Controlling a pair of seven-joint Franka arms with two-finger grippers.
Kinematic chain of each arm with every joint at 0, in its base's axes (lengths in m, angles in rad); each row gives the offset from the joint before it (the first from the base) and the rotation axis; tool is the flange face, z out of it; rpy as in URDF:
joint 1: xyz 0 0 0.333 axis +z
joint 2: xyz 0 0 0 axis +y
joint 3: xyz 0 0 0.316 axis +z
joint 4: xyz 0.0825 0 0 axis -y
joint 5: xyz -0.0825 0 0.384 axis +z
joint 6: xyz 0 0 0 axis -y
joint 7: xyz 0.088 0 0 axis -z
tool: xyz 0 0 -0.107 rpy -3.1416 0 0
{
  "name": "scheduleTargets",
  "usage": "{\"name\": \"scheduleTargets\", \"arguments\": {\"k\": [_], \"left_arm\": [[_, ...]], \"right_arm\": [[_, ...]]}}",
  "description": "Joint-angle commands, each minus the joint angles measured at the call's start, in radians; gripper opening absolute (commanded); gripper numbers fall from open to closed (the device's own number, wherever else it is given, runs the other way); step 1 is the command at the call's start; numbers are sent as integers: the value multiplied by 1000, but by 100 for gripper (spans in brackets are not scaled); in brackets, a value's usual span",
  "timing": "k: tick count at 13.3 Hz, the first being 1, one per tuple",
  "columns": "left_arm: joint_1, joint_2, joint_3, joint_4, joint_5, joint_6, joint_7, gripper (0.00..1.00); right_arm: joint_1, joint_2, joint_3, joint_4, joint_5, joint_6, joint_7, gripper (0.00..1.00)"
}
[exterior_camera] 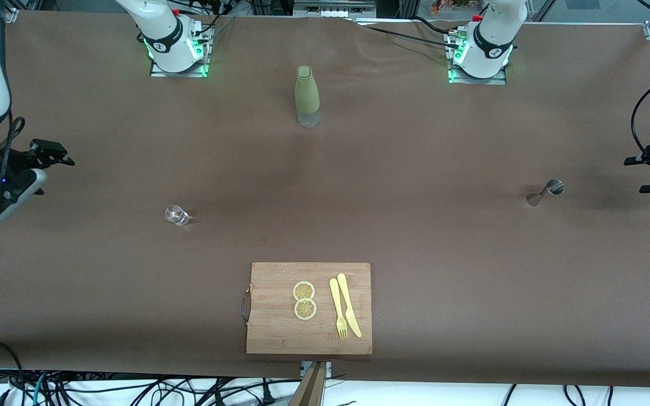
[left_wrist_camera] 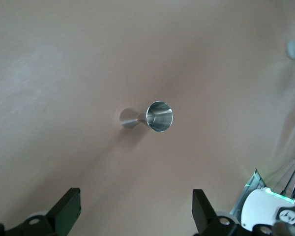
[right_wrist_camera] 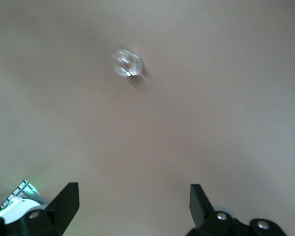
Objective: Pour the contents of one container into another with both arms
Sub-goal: 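Lower the right gripper to the glass beaker while the left gripper reaches the jigger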
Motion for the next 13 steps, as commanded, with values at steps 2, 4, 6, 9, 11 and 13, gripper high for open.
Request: {"name": "scheduleTargets", "arguments": {"k": [2, 4, 6, 9, 11, 13], "left_arm": [[68, 131, -34, 55, -102, -19, 293, 100], [79, 194, -40, 94, -171, -19, 481, 100], [79, 252, -39, 94, -239, -19, 650, 100], [83, 340, -31, 95, -326, -19, 868, 100], [91, 366, -31, 94, -343, -22, 958, 100], [91, 400, -22, 94, -384, -21, 1092, 100]], "right_arm": [[-84, 146, 2, -23, 217, 61, -380, 100], [-112, 239, -1, -24, 379, 92, -555, 100], [-127, 325, -4, -26, 525, 116, -678, 100], [-127, 428, -4, -23, 670, 127, -869, 100], [-124, 474, -3, -24, 742, 127, -991, 100], [-124, 485, -3, -24, 764, 123, -1056, 100]]}}
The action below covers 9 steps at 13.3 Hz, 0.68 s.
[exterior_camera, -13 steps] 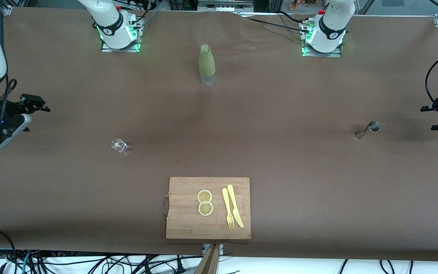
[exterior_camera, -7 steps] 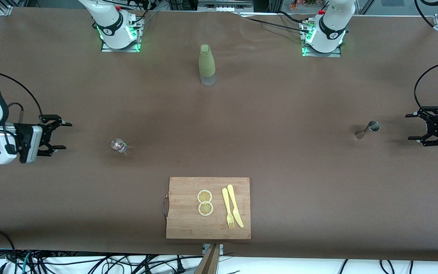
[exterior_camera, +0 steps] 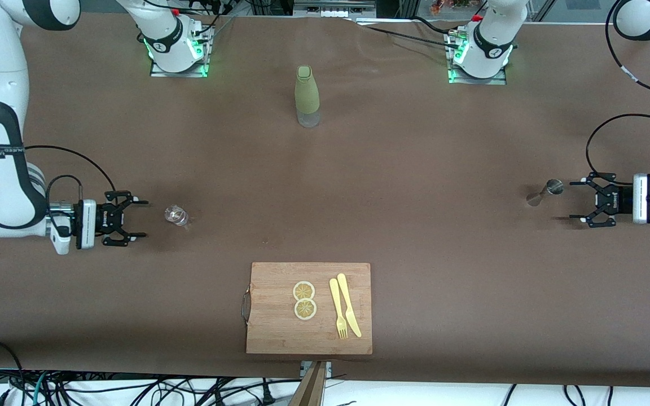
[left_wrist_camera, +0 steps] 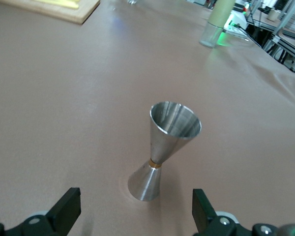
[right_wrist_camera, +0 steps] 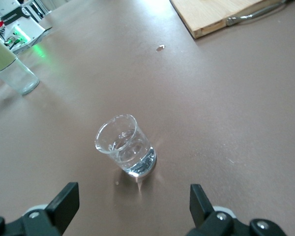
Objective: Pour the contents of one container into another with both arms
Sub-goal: 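Lower the right gripper to the glass beaker while the left gripper reaches the jigger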
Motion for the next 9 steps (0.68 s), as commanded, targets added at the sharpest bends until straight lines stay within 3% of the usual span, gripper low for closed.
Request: {"name": "scheduleTargets", "arguments": {"k": [1, 9], "left_arm": [[8, 54, 9, 32, -69, -21, 198, 100], [-29, 62, 32, -13, -132, -88, 435, 100]], "right_arm": [[-6, 8, 6, 13, 45, -19, -91, 100], [-10, 98, 6, 13, 171, -100, -294, 100]]}}
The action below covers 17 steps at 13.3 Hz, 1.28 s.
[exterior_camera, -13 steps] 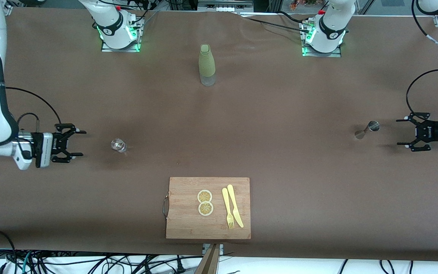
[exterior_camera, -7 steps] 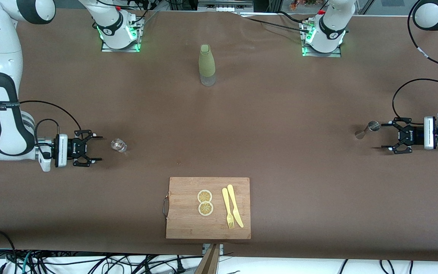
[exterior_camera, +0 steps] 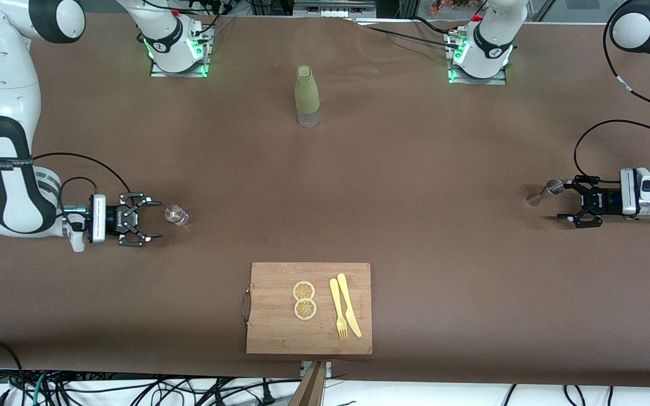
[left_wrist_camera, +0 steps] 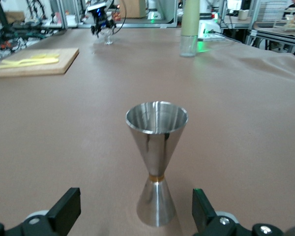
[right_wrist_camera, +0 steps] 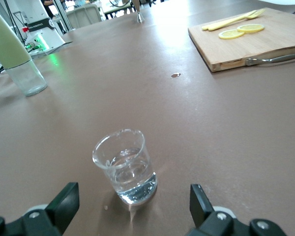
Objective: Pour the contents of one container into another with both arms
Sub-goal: 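Close the right gripper on the beaker while the left gripper grasps the jigger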
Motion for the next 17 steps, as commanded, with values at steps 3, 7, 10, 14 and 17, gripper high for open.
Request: {"name": "scheduleTargets", "arguments": {"k": [3, 7, 10, 14, 17], "left_arm": [[-39, 23, 29, -38, -52, -27, 156, 100], [-47, 49, 49, -39, -52, -41, 161, 100], [-50, 70, 51, -32, -52, -60, 161, 99], [-56, 87, 52, -25, -54, -106, 161, 99], [-54, 83, 61, -24, -52, -114, 161, 99]], "right_arm": [[-9, 35, 5, 14, 37, -66, -65, 100], [-9, 50, 5, 14, 37, -127, -99, 100], [-9, 69, 5, 14, 46, -127, -136, 100], [-5, 84, 6, 14, 77, -127, -163, 100], [3, 85, 12, 14, 101, -127, -164, 100]]}}
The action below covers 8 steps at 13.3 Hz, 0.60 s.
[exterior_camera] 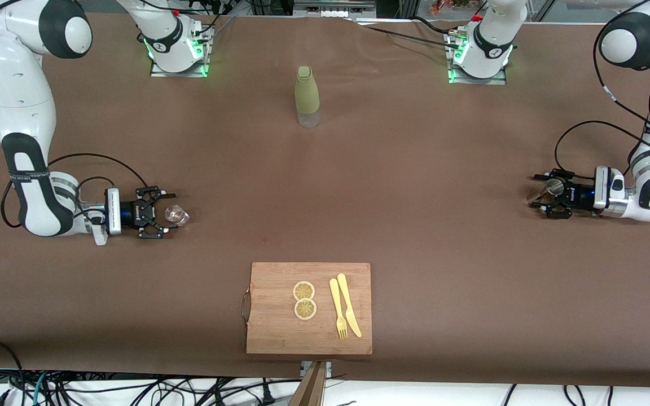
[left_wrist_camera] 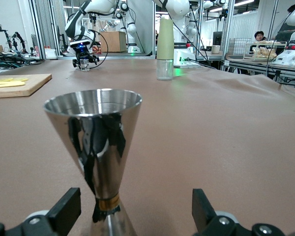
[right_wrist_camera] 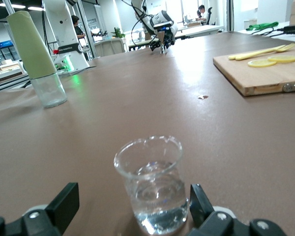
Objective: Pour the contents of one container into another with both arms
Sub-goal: 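Close the right gripper on the beaker while the left gripper grasps the jigger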
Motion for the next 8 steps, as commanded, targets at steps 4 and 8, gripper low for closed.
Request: {"name": "scheduleTargets", "arguments": {"k": [4, 8], "left_arm": [[-13, -5, 33, 5, -34, -45, 76, 99], [-10, -7, 38, 20, -33, -55, 74, 93]], "right_arm": [[6, 25, 8, 13, 42, -14, -36, 100], [15, 33, 10, 13, 59, -14, -45, 100]]}}
